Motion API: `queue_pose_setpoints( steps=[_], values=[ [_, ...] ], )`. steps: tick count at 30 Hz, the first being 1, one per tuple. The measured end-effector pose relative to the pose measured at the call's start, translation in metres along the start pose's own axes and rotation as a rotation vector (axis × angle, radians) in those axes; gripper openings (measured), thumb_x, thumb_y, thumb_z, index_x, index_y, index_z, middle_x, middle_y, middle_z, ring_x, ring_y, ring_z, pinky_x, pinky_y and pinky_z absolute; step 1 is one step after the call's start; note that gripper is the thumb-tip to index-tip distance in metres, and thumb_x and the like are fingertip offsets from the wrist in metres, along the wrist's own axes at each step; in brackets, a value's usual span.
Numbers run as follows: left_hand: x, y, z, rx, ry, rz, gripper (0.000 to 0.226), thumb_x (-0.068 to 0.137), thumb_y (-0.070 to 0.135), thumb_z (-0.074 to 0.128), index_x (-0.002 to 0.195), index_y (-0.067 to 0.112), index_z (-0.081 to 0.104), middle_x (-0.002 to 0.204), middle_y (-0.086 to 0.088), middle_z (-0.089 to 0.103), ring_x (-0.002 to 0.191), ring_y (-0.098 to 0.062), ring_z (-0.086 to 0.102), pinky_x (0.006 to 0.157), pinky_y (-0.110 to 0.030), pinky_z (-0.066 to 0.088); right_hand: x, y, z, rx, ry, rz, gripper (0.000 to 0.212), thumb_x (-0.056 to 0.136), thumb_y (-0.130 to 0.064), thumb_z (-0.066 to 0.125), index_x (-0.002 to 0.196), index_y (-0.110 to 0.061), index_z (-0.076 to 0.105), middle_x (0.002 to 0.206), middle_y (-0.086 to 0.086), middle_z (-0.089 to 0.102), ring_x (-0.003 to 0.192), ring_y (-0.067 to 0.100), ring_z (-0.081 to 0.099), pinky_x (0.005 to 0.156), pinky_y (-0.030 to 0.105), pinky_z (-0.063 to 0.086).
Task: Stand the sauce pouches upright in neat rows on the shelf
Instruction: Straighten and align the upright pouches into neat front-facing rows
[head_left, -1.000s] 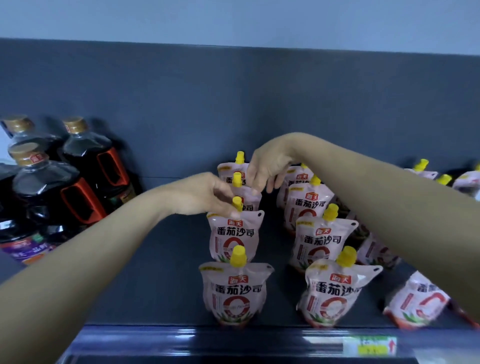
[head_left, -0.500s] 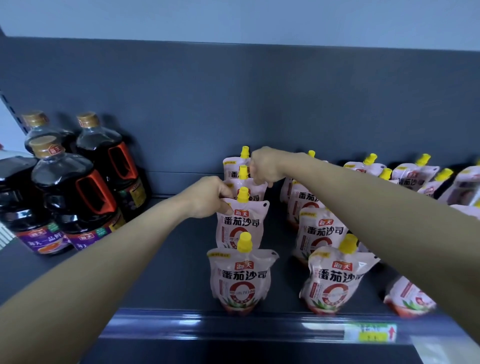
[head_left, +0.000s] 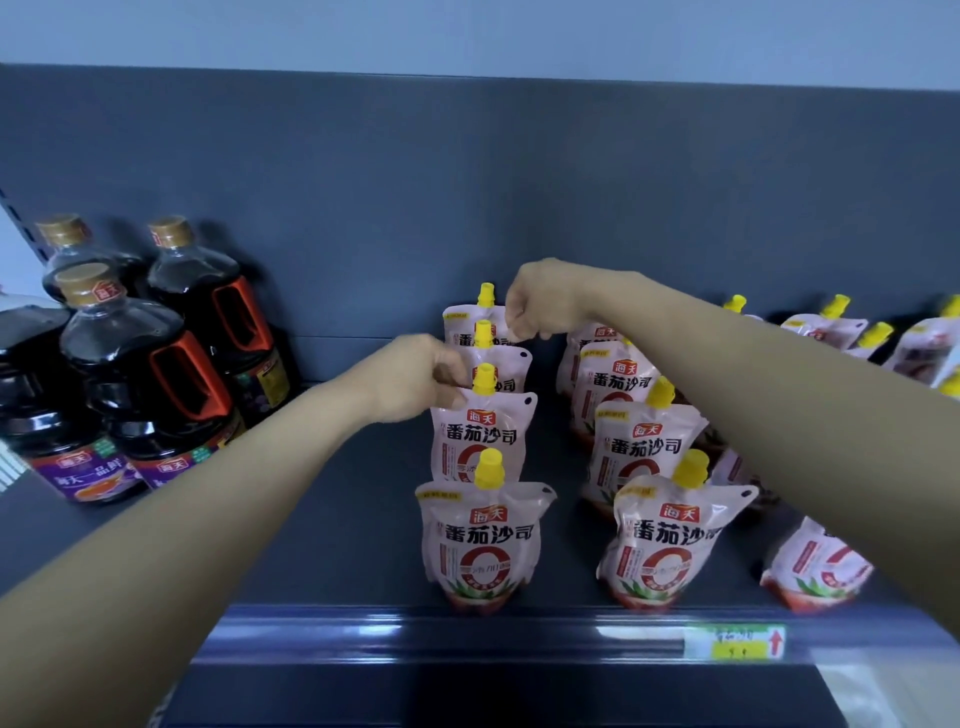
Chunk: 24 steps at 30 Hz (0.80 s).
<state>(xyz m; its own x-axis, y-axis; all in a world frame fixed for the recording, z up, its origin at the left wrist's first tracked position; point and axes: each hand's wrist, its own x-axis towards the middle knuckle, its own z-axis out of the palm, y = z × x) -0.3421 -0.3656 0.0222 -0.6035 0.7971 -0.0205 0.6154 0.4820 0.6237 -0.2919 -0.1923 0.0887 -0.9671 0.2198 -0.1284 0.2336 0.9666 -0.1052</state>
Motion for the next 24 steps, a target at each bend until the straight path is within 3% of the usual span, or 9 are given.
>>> queue_pose_setpoints(
  steps=[3, 6, 8, 10, 13, 16, 20, 24],
  values=[
    [-0.015, 0.012, -0.014, -0.059, 0.113, 0.052, 0.010, 0.076, 0.024, 0.074, 0.079, 0.017, 0.068, 0.091, -0.007, 0.073, 0.090, -0.024, 0.067, 0.088, -0.039, 0.052, -0.007, -0.001, -0.006, 0.038, -0.029, 0.002, 0.021, 0.086, -0.012, 0.060, 0.104, -0.004, 0.069, 0.094, 0.011, 0.073, 0.072, 0.018, 0.061, 0.060, 0.026, 0.049],
    [-0.035, 0.023, -0.023, -0.122, -0.110, 0.064, 0.034, 0.063, 0.055, 0.073, 0.081, 0.026, 0.071, 0.088, 0.000, 0.074, 0.089, -0.017, 0.068, 0.088, -0.034, 0.050, -0.016, -0.005, -0.010, 0.061, -0.166, -0.037, 0.018, 0.089, -0.009, 0.056, 0.099, -0.001, 0.070, 0.084, 0.007, 0.071, 0.075, 0.019, 0.064, 0.060, 0.021, 0.050],
    [-0.046, 0.028, -0.020, -0.090, -0.278, 0.044, 0.044, 0.054, 0.062, 0.075, 0.086, 0.031, 0.072, 0.092, 0.011, 0.073, 0.091, -0.008, 0.067, 0.092, -0.031, 0.049, -0.021, -0.010, -0.010, 0.099, -0.241, -0.067, 0.012, 0.087, -0.012, 0.060, 0.092, -0.007, 0.070, 0.084, 0.006, 0.071, 0.079, 0.020, 0.067, 0.063, 0.021, 0.053],
    [-0.051, 0.028, -0.009, -0.035, -0.406, 0.030, 0.040, 0.057, 0.051, 0.079, 0.090, 0.029, 0.073, 0.089, 0.016, 0.073, 0.087, -0.001, 0.066, 0.091, -0.029, 0.049, -0.026, -0.015, -0.005, 0.119, -0.335, -0.084, 0.018, 0.085, -0.018, 0.066, 0.100, -0.009, 0.070, 0.096, 0.008, 0.072, 0.087, 0.020, 0.069, 0.070, 0.023, 0.056],
    [-0.053, 0.026, 0.006, 0.068, -0.414, 0.030, 0.020, 0.074, 0.033, 0.075, 0.091, 0.024, 0.074, 0.095, 0.008, 0.073, 0.087, -0.005, 0.062, 0.091, -0.035, 0.050, -0.028, -0.019, 0.011, 0.057, -0.387, -0.087, 0.023, 0.085, -0.021, 0.065, 0.104, -0.008, 0.066, 0.097, 0.007, 0.065, 0.087, 0.018, 0.064, 0.065, 0.021, 0.053],
    [-0.056, 0.026, 0.010, 0.114, -0.393, 0.026, 0.015, 0.079, 0.030, 0.070, 0.088, 0.019, 0.074, 0.099, -0.002, 0.071, 0.084, -0.005, 0.057, 0.093, -0.042, 0.048, -0.031, -0.020, 0.025, 0.011, -0.336, -0.096, 0.015, 0.087, -0.023, 0.065, 0.093, -0.008, 0.063, 0.084, 0.002, 0.058, 0.081, 0.020, 0.062, 0.063, 0.021, 0.051],
    [-0.057, 0.028, 0.010, 0.134, -0.417, 0.051, 0.014, 0.081, 0.028, 0.068, 0.089, 0.018, 0.074, 0.100, -0.005, 0.072, 0.094, -0.020, 0.064, 0.092, -0.044, 0.050, -0.042, -0.017, 0.020, 0.072, -0.299, -0.066, 0.029, 0.090, -0.022, 0.061, 0.115, -0.009, 0.064, 0.077, -0.004, 0.059, 0.068, 0.010, 0.059, 0.058, 0.019, 0.047],
    [-0.051, 0.031, 0.009, 0.182, -0.454, 0.070, 0.016, 0.081, 0.032, 0.068, 0.089, 0.019, 0.073, 0.096, -0.001, 0.072, 0.093, -0.022, 0.065, 0.086, -0.040, 0.054, -0.056, -0.006, 0.004, 0.192, -0.180, -0.013, 0.023, 0.089, -0.018, 0.062, 0.110, -0.009, 0.068, 0.068, -0.009, 0.060, 0.060, 0.005, 0.057, 0.056, 0.018, 0.046]
  ],
)
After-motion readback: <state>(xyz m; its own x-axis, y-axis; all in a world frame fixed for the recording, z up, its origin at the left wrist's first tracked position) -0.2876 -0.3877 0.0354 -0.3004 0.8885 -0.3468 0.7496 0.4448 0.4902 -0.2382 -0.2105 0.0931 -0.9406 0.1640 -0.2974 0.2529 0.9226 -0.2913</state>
